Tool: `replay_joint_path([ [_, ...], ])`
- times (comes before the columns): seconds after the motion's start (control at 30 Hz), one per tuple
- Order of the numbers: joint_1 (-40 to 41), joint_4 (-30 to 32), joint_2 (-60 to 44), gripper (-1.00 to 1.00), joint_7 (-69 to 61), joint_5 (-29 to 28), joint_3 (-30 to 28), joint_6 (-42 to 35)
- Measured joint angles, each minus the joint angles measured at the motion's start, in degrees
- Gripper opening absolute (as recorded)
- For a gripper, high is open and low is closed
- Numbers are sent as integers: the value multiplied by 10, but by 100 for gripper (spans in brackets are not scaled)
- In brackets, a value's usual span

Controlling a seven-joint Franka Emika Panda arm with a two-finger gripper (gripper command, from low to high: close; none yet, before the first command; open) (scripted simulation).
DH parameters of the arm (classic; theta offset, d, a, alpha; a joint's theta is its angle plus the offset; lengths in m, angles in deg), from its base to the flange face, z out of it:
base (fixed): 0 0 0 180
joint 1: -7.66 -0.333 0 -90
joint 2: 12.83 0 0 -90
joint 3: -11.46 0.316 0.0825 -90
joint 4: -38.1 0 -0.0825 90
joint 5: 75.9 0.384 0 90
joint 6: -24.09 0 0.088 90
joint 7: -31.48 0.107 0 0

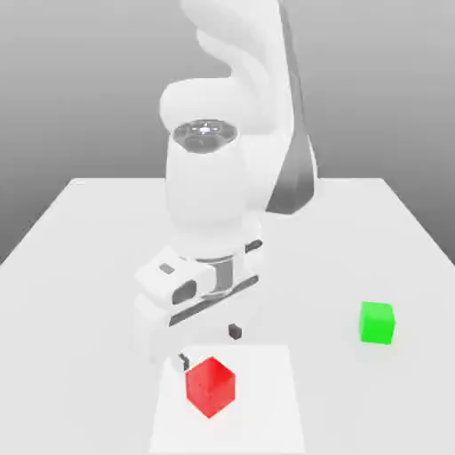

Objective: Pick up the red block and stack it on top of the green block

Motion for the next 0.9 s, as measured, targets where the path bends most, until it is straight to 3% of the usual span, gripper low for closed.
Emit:
replay_joint_path([
  [0.07, 14, -6, -42, 0, -14, 17, 18, 35],
  [0.1, 22, -8, -61, -100, -20, 25, 27, 51],
  [0.33, 24, -9, -66, -100, -21, 26, 30, 54],
  [0.53, 10, 9, 41, -100, 17, -25, 12, -34],
  [0.9, -202, 68, 145, -100, 56, -21, 120, -78],
])
